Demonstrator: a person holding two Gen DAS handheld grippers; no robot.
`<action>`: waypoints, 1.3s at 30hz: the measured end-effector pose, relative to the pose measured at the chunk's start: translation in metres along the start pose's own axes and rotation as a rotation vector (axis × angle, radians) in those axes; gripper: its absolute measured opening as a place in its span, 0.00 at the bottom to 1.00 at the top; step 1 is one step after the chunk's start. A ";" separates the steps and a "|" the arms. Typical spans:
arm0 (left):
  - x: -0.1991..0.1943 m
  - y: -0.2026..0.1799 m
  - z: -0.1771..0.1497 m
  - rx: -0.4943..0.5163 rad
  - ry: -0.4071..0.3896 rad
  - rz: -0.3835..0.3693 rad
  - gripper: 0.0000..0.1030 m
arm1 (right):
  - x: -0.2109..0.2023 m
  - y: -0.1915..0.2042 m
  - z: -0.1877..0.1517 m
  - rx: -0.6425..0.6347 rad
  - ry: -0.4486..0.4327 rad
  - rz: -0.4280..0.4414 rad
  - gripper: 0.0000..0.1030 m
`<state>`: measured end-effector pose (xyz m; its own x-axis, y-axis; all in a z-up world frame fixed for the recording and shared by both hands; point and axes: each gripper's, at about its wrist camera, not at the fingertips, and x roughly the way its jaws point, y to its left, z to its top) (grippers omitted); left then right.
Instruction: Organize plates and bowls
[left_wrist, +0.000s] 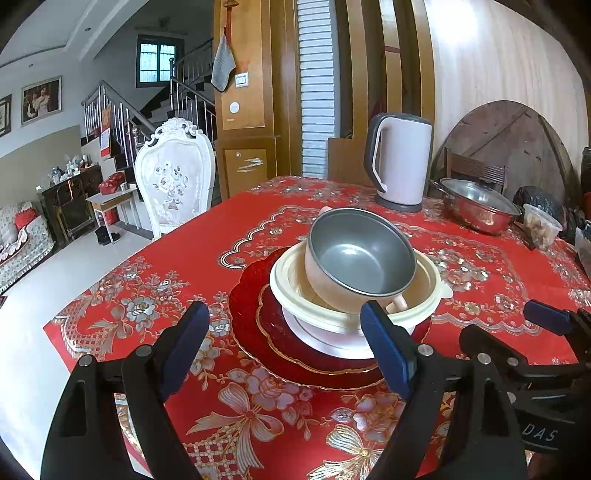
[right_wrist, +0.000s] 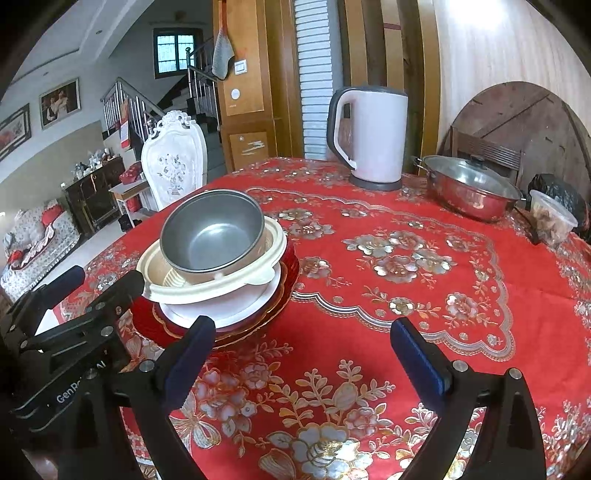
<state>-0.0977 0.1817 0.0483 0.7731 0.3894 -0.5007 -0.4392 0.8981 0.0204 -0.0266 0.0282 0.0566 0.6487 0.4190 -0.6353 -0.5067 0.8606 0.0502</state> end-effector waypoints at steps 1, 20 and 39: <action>0.000 0.000 0.000 0.001 -0.001 0.004 0.82 | 0.000 0.000 0.000 -0.001 0.001 -0.002 0.94; 0.003 0.000 0.000 -0.013 0.014 0.013 0.82 | 0.002 0.002 0.002 -0.004 0.016 -0.009 0.95; 0.012 0.012 0.002 -0.042 0.029 0.048 0.82 | 0.016 0.013 0.006 -0.033 0.027 -0.008 0.95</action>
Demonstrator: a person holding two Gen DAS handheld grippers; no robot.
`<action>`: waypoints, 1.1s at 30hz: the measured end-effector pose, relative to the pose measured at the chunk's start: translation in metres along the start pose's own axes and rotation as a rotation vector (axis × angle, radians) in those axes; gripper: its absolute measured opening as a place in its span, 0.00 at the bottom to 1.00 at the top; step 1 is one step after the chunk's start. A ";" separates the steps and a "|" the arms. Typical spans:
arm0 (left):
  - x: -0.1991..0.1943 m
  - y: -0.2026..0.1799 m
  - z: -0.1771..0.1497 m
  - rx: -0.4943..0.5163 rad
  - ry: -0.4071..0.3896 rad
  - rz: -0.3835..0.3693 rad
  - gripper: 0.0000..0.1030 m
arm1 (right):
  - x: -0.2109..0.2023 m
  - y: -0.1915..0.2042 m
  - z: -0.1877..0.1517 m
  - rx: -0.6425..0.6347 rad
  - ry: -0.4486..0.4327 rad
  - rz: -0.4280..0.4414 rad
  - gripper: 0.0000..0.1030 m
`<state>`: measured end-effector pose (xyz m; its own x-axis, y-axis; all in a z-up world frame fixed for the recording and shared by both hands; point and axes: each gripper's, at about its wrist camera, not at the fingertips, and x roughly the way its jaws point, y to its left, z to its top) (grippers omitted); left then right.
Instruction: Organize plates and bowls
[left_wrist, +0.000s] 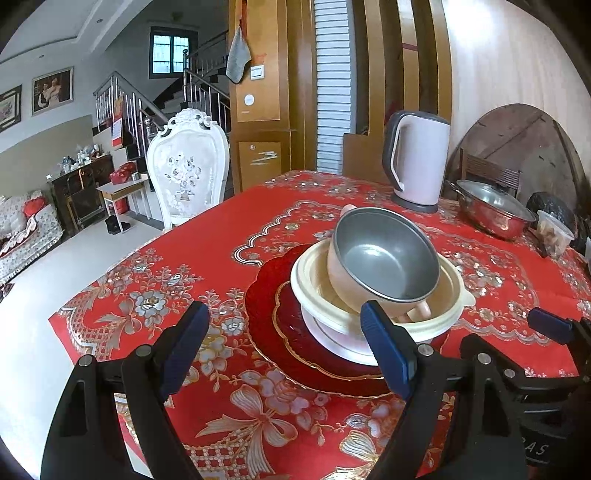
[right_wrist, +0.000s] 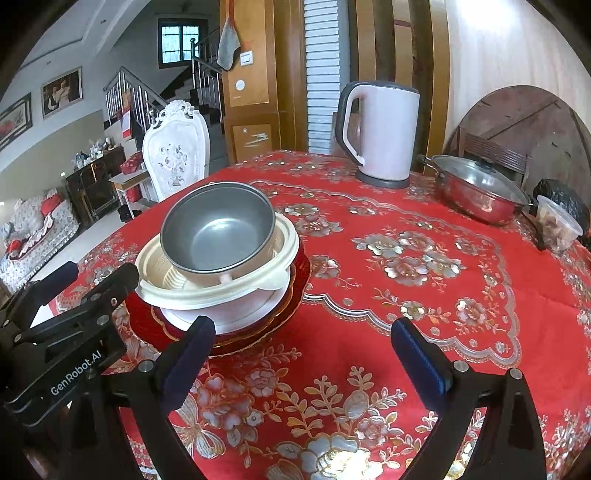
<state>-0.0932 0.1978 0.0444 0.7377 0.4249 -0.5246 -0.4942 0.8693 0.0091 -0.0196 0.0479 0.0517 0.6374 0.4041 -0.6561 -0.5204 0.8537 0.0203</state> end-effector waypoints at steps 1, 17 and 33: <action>0.001 0.000 0.000 -0.002 0.000 0.003 0.82 | 0.000 0.001 0.000 -0.002 0.000 0.001 0.95; 0.001 0.000 0.001 0.012 -0.006 0.013 0.82 | 0.002 0.000 0.001 -0.001 0.002 0.000 0.95; 0.001 -0.003 0.004 0.027 0.001 -0.005 0.82 | 0.001 -0.002 0.000 0.006 0.003 0.006 0.95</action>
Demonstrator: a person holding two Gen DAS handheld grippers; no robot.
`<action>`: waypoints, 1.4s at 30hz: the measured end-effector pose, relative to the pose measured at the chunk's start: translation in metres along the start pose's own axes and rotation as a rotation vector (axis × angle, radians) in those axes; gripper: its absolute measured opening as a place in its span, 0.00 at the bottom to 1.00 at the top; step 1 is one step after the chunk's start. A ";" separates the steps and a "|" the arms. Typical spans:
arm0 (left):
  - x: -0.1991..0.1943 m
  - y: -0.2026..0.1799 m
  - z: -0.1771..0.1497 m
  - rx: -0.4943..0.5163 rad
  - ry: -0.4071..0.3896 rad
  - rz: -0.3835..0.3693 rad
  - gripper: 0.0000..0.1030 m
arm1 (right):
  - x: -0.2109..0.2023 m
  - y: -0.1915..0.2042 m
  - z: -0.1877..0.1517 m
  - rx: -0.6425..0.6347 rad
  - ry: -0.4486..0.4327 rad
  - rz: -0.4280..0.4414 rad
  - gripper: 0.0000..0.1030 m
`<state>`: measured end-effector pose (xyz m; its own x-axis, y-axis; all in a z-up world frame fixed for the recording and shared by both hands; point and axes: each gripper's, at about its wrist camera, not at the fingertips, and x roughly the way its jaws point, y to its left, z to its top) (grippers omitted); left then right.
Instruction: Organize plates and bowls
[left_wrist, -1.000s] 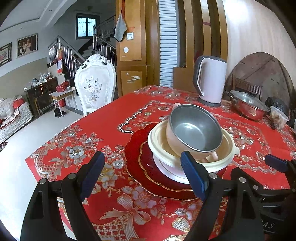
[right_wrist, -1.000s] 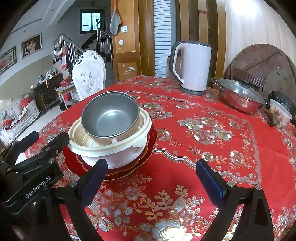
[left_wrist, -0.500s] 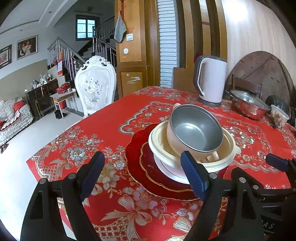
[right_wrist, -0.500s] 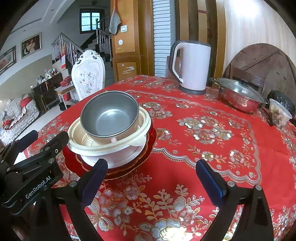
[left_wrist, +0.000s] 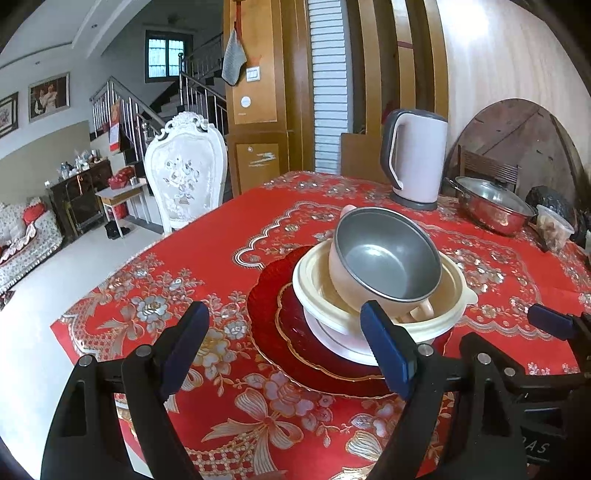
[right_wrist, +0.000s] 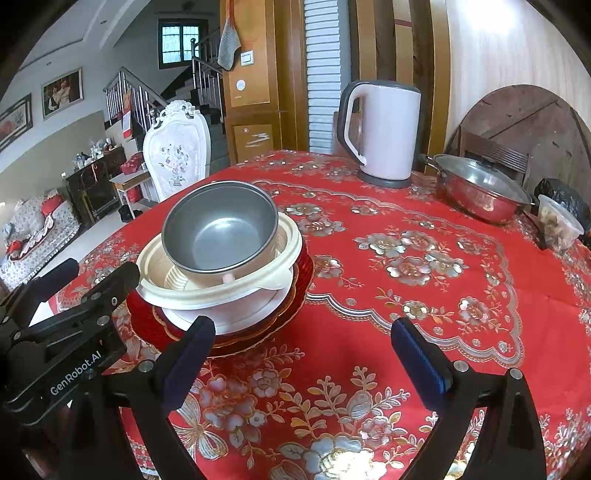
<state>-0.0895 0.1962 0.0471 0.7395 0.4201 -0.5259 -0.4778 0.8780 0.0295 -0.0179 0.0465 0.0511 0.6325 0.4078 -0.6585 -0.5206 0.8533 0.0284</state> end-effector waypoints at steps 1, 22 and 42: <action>0.000 0.000 0.000 0.003 -0.001 0.003 0.82 | 0.000 0.000 0.000 0.000 0.001 0.000 0.95; 0.002 0.001 0.000 0.010 0.005 0.002 0.82 | 0.002 0.001 -0.002 0.001 0.003 0.004 0.95; -0.004 0.001 -0.003 0.021 -0.022 0.019 0.82 | -0.004 0.003 -0.006 0.007 -0.001 0.010 0.95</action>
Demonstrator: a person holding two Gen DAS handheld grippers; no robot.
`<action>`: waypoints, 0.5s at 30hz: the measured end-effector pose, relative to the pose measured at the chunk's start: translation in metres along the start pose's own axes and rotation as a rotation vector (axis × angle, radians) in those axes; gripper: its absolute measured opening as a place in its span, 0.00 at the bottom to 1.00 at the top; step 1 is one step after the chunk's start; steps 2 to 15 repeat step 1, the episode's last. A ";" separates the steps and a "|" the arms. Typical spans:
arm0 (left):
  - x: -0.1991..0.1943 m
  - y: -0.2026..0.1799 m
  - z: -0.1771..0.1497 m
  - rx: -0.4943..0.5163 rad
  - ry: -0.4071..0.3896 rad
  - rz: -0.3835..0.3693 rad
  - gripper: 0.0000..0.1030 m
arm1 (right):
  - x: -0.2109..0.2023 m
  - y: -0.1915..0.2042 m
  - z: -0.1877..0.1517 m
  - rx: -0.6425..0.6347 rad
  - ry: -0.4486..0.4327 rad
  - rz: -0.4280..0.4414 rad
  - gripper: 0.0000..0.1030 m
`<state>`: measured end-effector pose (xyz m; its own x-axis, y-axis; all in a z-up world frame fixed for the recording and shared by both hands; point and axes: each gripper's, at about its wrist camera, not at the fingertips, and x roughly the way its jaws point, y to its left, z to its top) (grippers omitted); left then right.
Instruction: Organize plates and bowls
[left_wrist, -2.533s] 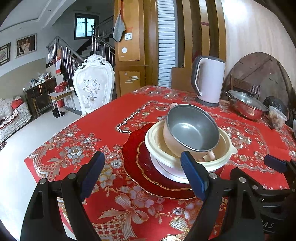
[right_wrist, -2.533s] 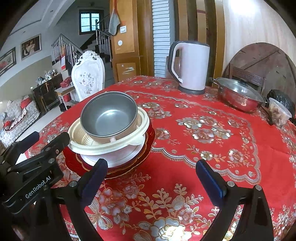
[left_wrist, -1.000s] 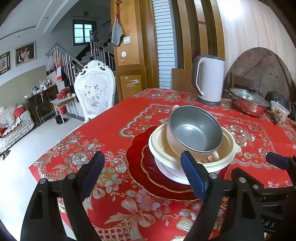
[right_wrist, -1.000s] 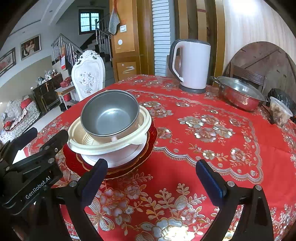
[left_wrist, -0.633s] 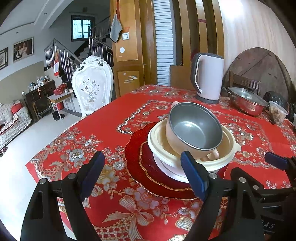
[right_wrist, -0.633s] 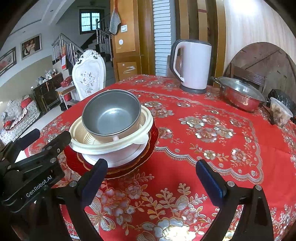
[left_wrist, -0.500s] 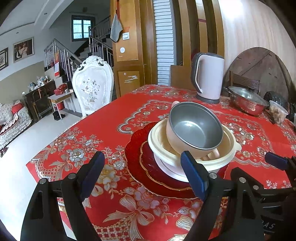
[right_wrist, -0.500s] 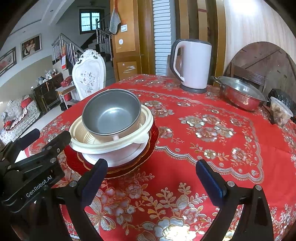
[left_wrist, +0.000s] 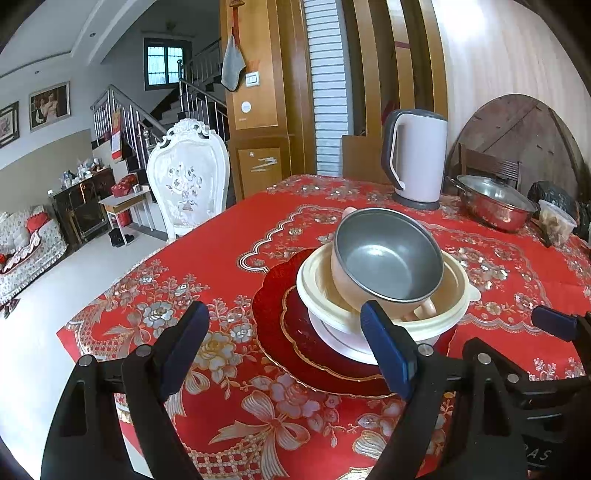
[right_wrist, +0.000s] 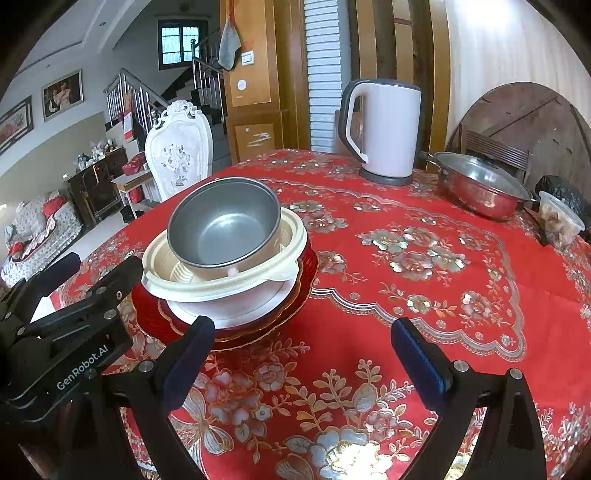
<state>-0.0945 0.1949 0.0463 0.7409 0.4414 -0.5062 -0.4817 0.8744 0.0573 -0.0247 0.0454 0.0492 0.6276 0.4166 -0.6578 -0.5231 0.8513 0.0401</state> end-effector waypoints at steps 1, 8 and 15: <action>-0.001 0.000 0.000 0.000 -0.002 0.000 0.82 | -0.001 0.000 0.000 0.000 -0.002 0.002 0.95; -0.001 0.000 0.000 0.000 -0.002 0.000 0.82 | -0.001 0.000 0.000 0.000 -0.002 0.002 0.95; -0.001 0.000 0.000 0.000 -0.002 0.000 0.82 | -0.001 0.000 0.000 0.000 -0.002 0.002 0.95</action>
